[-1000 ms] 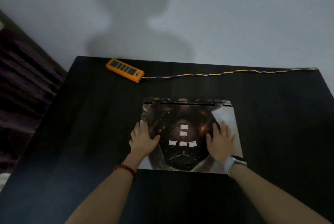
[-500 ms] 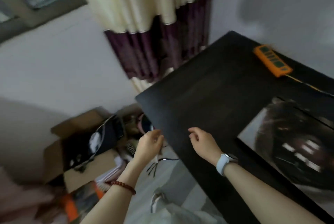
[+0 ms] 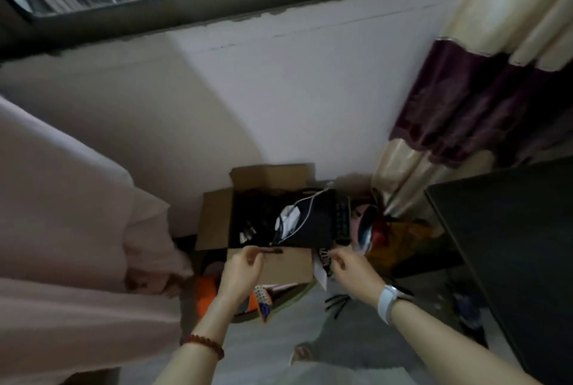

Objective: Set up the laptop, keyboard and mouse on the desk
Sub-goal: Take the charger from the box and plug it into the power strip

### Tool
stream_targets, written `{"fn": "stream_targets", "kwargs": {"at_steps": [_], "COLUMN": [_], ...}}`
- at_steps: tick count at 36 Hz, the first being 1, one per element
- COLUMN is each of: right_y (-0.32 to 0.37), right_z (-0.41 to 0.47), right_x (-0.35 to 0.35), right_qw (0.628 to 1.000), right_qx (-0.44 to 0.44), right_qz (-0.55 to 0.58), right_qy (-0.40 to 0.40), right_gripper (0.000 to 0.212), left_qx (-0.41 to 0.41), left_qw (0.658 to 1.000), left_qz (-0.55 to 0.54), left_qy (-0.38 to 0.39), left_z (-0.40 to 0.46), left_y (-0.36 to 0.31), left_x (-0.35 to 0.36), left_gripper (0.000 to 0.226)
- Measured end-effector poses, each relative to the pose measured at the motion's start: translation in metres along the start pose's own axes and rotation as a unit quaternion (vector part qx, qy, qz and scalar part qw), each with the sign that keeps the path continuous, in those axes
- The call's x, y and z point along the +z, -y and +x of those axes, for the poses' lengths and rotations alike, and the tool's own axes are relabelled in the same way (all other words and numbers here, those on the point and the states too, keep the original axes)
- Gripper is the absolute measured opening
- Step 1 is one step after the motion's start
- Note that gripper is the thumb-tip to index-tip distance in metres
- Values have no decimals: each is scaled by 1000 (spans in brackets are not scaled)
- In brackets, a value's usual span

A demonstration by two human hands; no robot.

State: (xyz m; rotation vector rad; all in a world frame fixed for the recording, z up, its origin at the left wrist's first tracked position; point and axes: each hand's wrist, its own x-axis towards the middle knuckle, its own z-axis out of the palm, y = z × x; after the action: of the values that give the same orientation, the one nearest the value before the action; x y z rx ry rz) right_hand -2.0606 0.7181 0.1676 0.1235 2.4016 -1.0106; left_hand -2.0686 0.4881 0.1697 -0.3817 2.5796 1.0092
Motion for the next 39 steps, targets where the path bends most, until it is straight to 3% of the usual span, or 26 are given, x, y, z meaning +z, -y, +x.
{"fn": "stream_targets", "kwargs": {"at_steps": [10, 20, 22, 25, 32, 36, 39], "right_y": [41, 43, 42, 44, 78, 100, 126], "right_z": [192, 348, 360, 366, 332, 303, 274], "right_x": [63, 151, 165, 172, 149, 115, 86], "right_qw": [997, 995, 994, 993, 998, 995, 990], "right_qx": [-36, 34, 62, 70, -28, -64, -128], "right_qz": [-56, -9, -18, -69, 4, 56, 29], "right_qy": [39, 96, 89, 70, 61, 58, 61], "right_gripper": [38, 91, 87, 63, 39, 34, 28], "left_qx": [-94, -161, -173, -174, -159, -134, -115], "left_qw": [995, 986, 984, 984, 984, 980, 977], "left_qz": [-40, 19, 25, 20, -52, -95, -122], "left_qy": [-21, -43, -31, -17, -57, -111, -129], "left_z": [120, 205, 209, 212, 196, 173, 151], "left_y": [74, 143, 155, 165, 148, 126, 106], "left_x": [17, 54, 61, 64, 43, 24, 3], "left_gripper": [29, 48, 49, 48, 43, 51, 60]}}
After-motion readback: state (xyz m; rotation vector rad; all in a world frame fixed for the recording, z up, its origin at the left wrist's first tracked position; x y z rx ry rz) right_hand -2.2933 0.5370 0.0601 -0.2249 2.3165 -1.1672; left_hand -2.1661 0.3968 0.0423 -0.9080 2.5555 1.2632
